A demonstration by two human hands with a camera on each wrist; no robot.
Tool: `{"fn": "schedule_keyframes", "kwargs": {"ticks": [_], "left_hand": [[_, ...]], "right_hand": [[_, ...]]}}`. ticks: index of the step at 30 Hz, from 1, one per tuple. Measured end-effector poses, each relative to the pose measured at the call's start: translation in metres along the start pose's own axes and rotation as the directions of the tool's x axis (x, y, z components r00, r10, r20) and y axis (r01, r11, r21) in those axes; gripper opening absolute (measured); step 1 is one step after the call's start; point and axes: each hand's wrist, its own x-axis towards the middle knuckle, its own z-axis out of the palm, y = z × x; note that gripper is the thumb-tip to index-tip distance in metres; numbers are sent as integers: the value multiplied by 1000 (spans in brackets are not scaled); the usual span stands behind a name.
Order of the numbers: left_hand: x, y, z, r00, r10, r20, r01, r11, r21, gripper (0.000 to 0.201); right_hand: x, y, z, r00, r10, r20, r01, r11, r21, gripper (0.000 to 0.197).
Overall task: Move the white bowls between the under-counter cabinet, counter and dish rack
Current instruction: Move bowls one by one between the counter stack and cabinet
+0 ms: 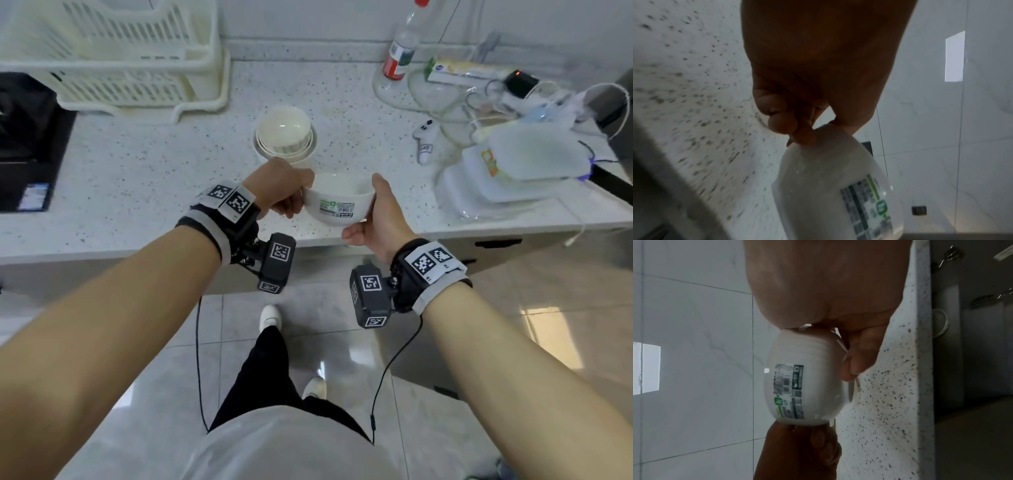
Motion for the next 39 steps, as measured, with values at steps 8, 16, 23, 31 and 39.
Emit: {"fn": "schedule_keyframes", "kwargs": {"ticks": [8, 16, 23, 31, 39], "left_hand": [[-54, -53, 89, 986, -124, 111, 143, 973, -183, 23], [-41, -158, 150, 985, -28, 169, 30, 1000, -6, 48], [0, -222, 182, 992, -23, 124, 16, 998, 59, 47], [103, -301, 202, 973, -230, 3, 223, 940, -258, 33], [223, -339, 205, 946, -198, -255, 106, 936, -335, 39]], "right_hand": [[-44, 84, -48, 991, -109, -71, 115, 990, 80, 36], [-38, 195, -74, 990, 30, -138, -70, 953, -296, 31], [17, 261, -88, 987, 33, -160, -86, 937, -339, 47], [139, 315, -90, 978, 95, -187, -151, 939, -309, 23], [277, 327, -67, 954, -189, -234, 101, 934, -342, 37]]}}
